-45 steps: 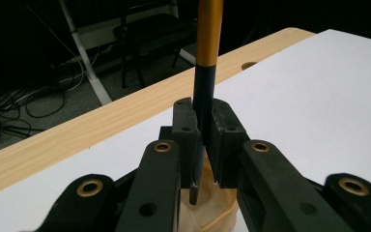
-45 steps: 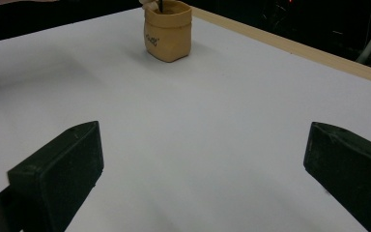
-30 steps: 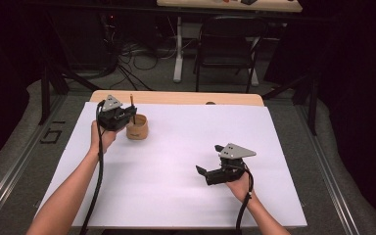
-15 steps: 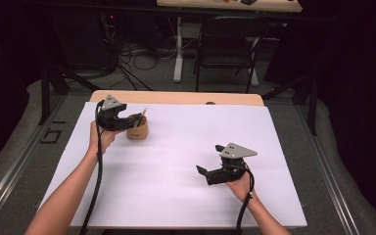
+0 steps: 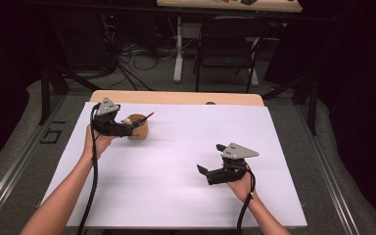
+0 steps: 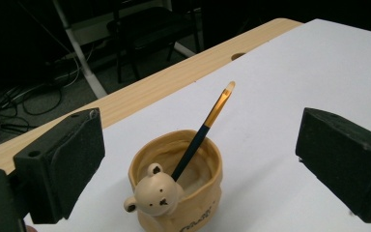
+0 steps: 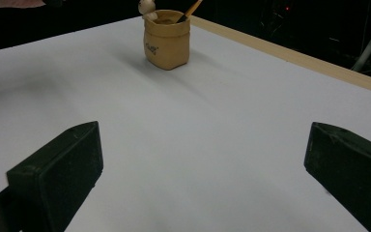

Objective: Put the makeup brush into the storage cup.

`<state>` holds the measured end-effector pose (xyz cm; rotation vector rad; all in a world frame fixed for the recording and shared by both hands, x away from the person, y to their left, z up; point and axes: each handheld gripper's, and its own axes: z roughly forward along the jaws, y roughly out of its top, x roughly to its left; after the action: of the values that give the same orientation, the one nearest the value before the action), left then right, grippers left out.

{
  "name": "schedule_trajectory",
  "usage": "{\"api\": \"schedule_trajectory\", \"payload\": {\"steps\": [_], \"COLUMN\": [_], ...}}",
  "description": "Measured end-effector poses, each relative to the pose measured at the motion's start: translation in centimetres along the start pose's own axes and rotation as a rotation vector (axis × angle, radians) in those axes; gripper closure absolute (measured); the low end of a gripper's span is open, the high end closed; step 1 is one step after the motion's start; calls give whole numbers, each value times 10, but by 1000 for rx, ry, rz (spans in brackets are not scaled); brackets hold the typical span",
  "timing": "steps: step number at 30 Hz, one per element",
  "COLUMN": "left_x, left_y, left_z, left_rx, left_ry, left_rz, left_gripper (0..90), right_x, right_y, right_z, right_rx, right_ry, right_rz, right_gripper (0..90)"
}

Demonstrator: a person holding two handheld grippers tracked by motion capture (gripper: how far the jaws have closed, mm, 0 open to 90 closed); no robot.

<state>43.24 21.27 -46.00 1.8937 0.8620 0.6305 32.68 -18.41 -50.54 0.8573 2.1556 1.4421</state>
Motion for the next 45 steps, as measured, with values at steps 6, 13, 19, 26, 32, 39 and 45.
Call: {"api": "schedule_trajectory", "payload": {"steps": [6,13,19,26,32,39,45], "left_x": [-9,-16,-18,-29,-39,-47,-48], "left_y": [-3,-13,-23,-38,-49,-65,-75], "left_z": [-11,-25,-38,-48,-54,-61,-70], "left_rx": [-34,-50,-73,-77,-78,-86,-94], "left_ry": [-4,-22,-32,-37,-51,-59,-47], "left_rz": [5,0,-17,-11,-5,-4,-4], "left_gripper": [9,0,0,0,0,0,0], "right_x": [-1,-1,-3,-5,-6,-6,-6], "right_y": [0,1,-1,-3,-5,-7,-11], "right_z": [-4,-8,-11,-17,-20,-24,-28], "right_rx": [-28,-52,-60,-61,-78,-92,-110], "right_ry": [-8,-19,-29,-35,-44,-46,-48], "right_rz": [-5,-6,-7,1,-5,-5,-16], "right_gripper": [0,0,0,0,0,0,0]}}
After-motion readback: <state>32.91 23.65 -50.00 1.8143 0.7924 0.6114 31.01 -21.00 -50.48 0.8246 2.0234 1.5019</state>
